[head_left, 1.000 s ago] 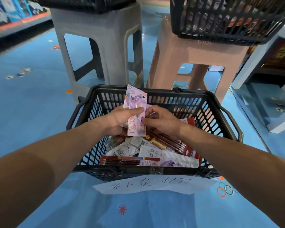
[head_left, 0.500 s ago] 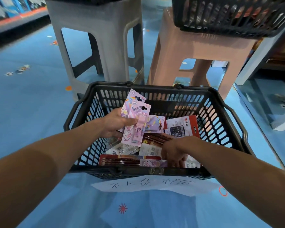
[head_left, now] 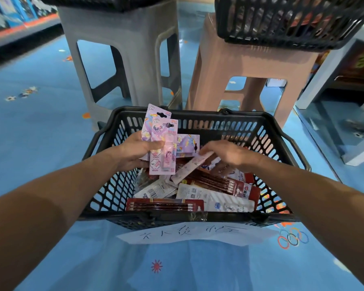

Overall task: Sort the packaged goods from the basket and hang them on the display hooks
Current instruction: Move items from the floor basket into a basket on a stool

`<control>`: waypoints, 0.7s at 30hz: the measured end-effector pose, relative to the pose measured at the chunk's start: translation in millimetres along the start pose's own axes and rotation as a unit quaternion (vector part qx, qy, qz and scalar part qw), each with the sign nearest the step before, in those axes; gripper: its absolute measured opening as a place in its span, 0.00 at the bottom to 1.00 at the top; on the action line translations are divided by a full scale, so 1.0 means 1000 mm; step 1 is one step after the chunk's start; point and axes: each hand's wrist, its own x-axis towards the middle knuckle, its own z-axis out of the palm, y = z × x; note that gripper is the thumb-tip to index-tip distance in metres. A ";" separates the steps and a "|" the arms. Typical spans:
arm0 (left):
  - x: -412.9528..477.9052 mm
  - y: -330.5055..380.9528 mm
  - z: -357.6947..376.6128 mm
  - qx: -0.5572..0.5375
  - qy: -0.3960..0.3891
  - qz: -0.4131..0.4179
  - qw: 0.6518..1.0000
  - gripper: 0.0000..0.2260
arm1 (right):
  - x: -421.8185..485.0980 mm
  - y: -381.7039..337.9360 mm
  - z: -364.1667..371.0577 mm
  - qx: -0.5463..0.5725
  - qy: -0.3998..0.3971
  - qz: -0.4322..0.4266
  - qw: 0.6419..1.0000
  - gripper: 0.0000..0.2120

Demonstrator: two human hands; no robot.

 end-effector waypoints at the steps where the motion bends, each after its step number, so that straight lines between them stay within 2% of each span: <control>1: -0.001 0.000 -0.002 -0.007 0.004 0.005 1.000 0.14 | -0.002 0.000 -0.002 0.025 0.009 -0.022 0.999 0.14; 2: -0.003 0.001 -0.003 -0.014 0.007 0.010 1.000 0.14 | -0.005 -0.001 -0.003 0.030 0.015 -0.046 0.998 0.13; 5: -0.007 0.005 -0.003 -0.021 0.009 0.019 1.000 0.13 | -0.006 -0.002 -0.001 -0.006 0.053 -0.107 0.993 0.19; 6: -0.008 0.006 -0.003 -0.017 0.010 0.019 1.000 0.12 | -0.008 -0.005 0.001 -0.004 0.065 -0.121 0.991 0.18; 9: -0.011 0.005 -0.003 -0.013 -0.003 0.014 1.000 0.13 | -0.009 -0.010 0.002 0.052 0.076 -0.143 0.985 0.09; 14: -0.014 0.010 -0.005 -0.095 0.000 0.020 0.995 0.15 | -0.003 -0.011 -0.001 0.174 0.126 -0.133 0.968 0.09; 16: -0.015 0.013 -0.011 -0.131 0.005 0.018 0.991 0.17 | -0.006 -0.010 -0.005 0.226 0.088 -0.113 0.964 0.13; 18: -0.017 0.014 -0.016 -0.143 -0.019 0.009 0.990 0.18 | -0.008 -0.006 -0.010 0.263 0.043 -0.087 0.960 0.24; 21: -0.021 0.013 -0.015 -0.128 -0.055 -0.016 0.990 0.16 | -0.009 -0.008 -0.010 0.305 0.008 -0.088 0.948 0.09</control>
